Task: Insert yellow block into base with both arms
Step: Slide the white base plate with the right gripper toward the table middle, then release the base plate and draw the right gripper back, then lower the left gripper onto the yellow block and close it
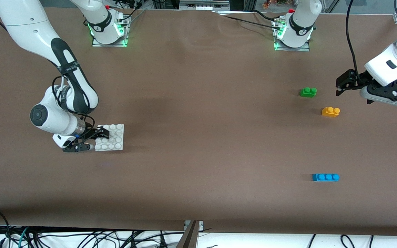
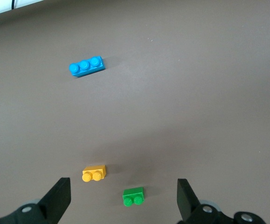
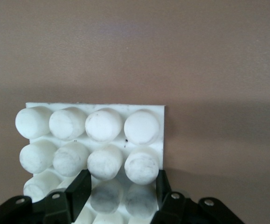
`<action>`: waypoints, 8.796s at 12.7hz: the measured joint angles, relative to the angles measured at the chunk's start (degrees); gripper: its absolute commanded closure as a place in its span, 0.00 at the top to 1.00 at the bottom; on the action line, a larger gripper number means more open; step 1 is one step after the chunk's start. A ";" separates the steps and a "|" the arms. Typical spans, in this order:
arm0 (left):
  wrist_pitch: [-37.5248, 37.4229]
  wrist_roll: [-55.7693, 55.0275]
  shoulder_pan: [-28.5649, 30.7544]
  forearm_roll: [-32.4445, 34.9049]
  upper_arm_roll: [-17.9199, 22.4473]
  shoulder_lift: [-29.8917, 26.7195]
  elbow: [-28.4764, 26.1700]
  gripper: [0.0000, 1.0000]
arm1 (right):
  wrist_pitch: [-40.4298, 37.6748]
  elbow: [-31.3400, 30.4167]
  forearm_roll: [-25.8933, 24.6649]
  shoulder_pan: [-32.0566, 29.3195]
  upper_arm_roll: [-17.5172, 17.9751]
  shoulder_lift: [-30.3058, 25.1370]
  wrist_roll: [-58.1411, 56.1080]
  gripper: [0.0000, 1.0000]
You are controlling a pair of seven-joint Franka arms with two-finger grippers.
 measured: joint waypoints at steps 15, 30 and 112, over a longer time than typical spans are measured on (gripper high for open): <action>0.00 0.00 0.01 0.00 0.04 0.00 0.00 1.00 | 0.04 3.06 0.20 6.12 1.42 1.88 10.15 0.32; 0.00 0.00 0.02 0.00 0.07 0.00 0.00 1.00 | 0.13 6.09 0.28 13.26 1.70 3.61 17.91 0.32; 5.92 4.62 8.54 5.34 1.45 9.83 -6.91 1.00 | -27.59 21.70 1.45 26.65 -28.28 1.42 2.71 1.00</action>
